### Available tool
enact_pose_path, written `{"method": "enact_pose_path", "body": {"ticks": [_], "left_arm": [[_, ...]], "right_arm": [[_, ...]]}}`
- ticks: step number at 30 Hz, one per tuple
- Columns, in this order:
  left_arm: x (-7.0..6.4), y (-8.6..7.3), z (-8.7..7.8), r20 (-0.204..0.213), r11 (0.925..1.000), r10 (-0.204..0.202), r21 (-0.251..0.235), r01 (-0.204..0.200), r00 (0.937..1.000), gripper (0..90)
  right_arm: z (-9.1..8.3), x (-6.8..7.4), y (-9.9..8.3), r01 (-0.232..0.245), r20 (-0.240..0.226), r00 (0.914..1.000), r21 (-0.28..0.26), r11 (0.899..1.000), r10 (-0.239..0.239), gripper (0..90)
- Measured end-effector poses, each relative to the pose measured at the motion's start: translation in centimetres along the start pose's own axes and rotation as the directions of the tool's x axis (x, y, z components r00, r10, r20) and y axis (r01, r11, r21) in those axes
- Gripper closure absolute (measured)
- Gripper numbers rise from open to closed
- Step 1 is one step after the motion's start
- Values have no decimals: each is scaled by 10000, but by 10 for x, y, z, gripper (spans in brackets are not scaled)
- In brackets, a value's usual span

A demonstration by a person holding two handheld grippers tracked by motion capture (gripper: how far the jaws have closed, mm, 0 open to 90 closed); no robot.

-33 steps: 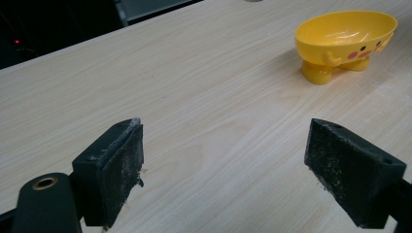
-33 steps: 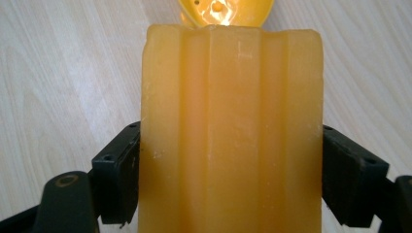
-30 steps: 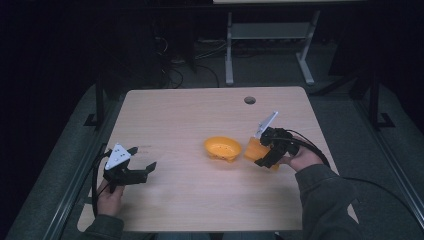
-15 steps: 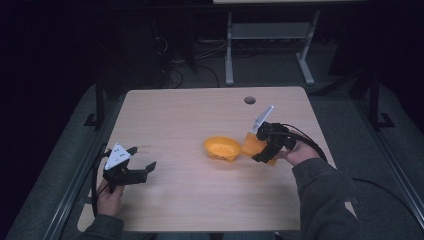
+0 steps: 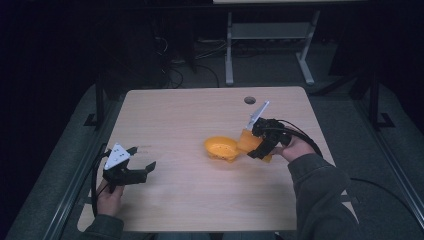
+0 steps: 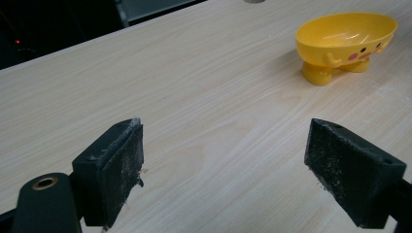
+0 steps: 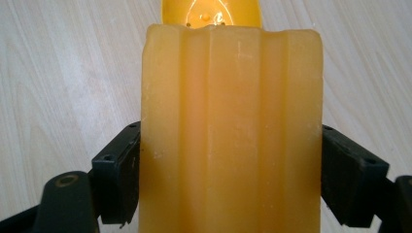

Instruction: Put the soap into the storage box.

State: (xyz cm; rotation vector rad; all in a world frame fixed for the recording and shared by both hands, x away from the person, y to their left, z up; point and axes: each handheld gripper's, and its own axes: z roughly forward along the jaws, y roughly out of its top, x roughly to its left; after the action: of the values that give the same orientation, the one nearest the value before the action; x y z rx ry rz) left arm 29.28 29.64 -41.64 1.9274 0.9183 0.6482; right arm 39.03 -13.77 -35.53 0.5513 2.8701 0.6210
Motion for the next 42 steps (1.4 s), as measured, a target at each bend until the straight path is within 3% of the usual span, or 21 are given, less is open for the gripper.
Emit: {"method": "enact_pose_path", "body": {"ticks": [14, 33, 42], "left_arm": [[1, 0, -1, -23, 10000, -81, -33, 81, 10000, 134], [2, 0, -1, -20, 9999, -115, -81, 114, 9999, 134], [2, 0, 0, 19, 9999, -95, -39, 95, 10000, 134]], "right_arm": [[9, -4, 22, 189, -164, 9997, 83, 9998, -188, 206], [15, -8, 61, 863, -279, 9959, -5, 9963, -863, 206], [23, -9, 72, 1000, -424, 9941, -11, 9950, -999, 205]]}}
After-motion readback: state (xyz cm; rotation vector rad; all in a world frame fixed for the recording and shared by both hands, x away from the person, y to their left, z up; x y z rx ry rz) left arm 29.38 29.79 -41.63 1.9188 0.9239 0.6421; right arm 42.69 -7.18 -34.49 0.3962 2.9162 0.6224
